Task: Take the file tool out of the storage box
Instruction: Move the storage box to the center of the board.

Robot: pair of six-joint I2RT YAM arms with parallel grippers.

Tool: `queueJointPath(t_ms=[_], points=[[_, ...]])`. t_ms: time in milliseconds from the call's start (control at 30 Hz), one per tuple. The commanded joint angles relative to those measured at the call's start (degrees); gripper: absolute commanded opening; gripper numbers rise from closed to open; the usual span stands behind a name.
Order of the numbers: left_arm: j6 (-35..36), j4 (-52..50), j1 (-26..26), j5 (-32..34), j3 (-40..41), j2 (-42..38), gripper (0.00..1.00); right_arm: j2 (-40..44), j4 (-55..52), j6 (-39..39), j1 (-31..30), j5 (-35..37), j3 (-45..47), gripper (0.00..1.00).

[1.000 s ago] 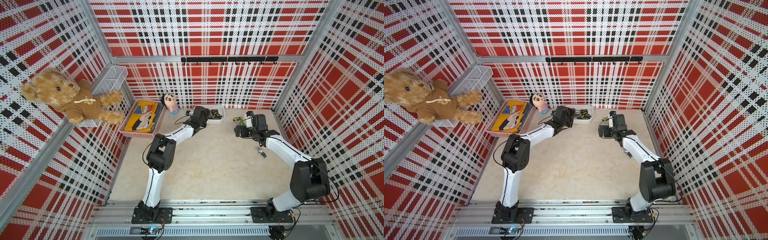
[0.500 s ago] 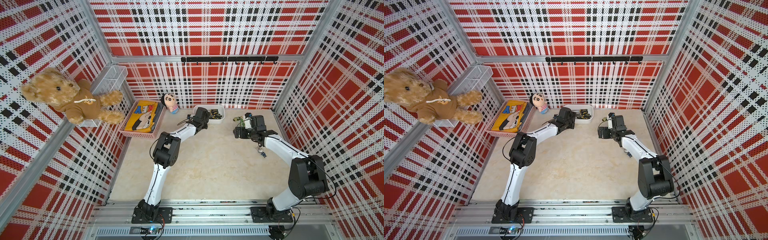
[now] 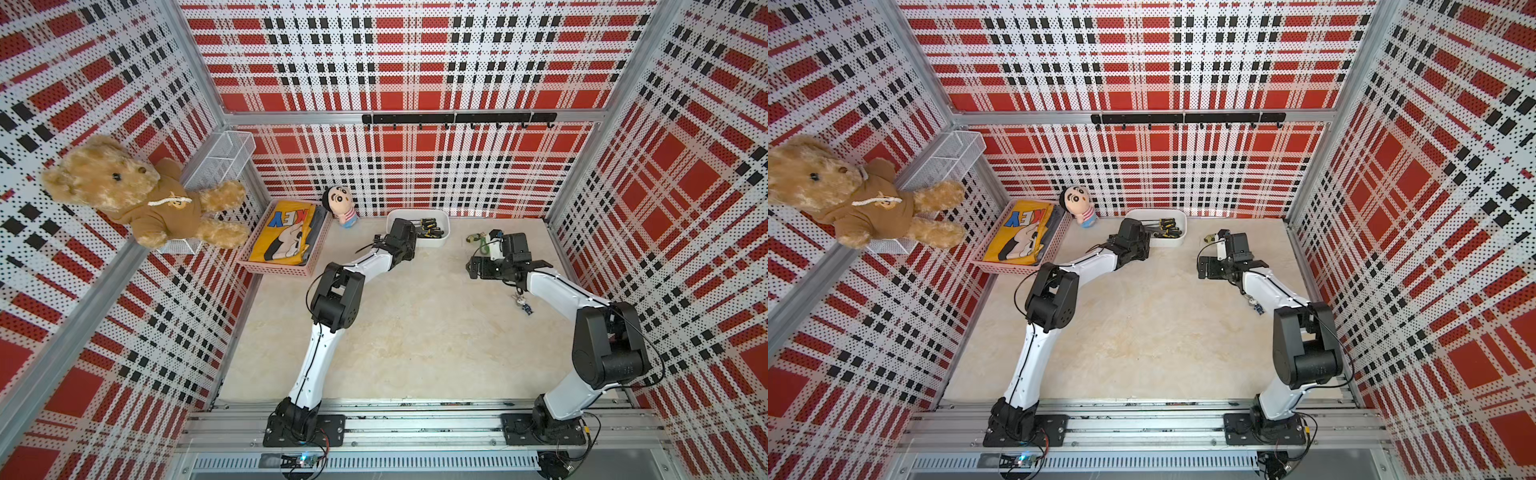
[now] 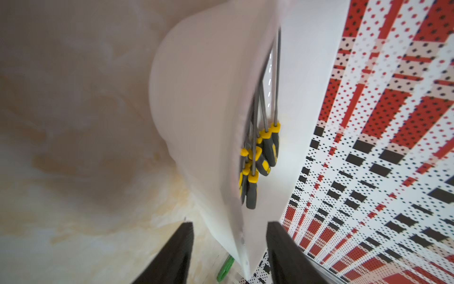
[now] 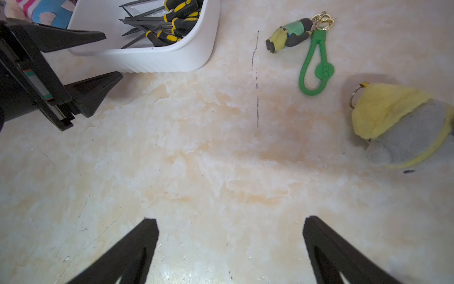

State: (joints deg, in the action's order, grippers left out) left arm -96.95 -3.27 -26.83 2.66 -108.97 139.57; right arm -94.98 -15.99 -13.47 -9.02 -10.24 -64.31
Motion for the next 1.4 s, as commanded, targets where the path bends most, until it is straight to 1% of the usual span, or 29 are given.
queueJointPath(t_ms=[0,33,67,133,367,433,600,767,933,1033,1200,1367], points=[[0.2,-0.82,-0.24,-0.63,-1.12,1.02,0.49,-0.96,0.36,-0.32,0.58,-1.26,-1.25,1.0],[0.2,-0.78,-0.18,-0.56,-0.86,0.9,0.45,-1.0,0.21,-0.25,0.64,-1.37,-1.33,1.0],[0.28,-0.71,-0.16,-0.49,-0.56,0.71,0.38,-1.02,0.08,-0.24,0.67,-1.45,-1.41,1.0],[0.48,-0.62,-0.17,-0.29,0.09,0.41,0.32,-0.94,-0.16,0.02,0.67,-1.54,-1.51,1.0],[1.53,0.29,0.26,-0.29,3.55,-1.55,0.26,-0.78,-0.8,0.38,0.71,-1.56,-2.04,1.0],[1.77,1.53,0.44,-0.82,5.25,-2.26,0.2,-0.8,-0.87,0.38,0.74,-1.8,-2.21,1.0],[2.53,2.75,1.03,-1.42,7.8,-3.46,0.12,-0.87,-1.22,0.51,0.71,-2.06,-2.48,1.0],[3.7,3.18,1.35,-1.99,8.37,-3.94,0.1,-0.73,-1.68,0.82,0.68,-1.89,-2.83,1.0],[5.73,3.14,1.75,-3.1,9.14,-4.21,0.0,-0.44,-1.94,0.91,0.67,-1.98,-2.92,1.0],[7.71,3.18,2.26,-4.03,10.62,-4.96,0.0,-0.27,-2.36,1.08,0.73,-2.24,-2.9,1.0],[14.22,2.93,4.04,-6.62,13.88,-7.28,0.0,0.33,-2.88,1.19,0.67,-3.01,-3.0,1.0],[21.84,2.18,6.75,-9.95,18.99,-10.43,0.0,0.89,-3.13,0.77,0.66,-3.92,-2.94,1.0]])
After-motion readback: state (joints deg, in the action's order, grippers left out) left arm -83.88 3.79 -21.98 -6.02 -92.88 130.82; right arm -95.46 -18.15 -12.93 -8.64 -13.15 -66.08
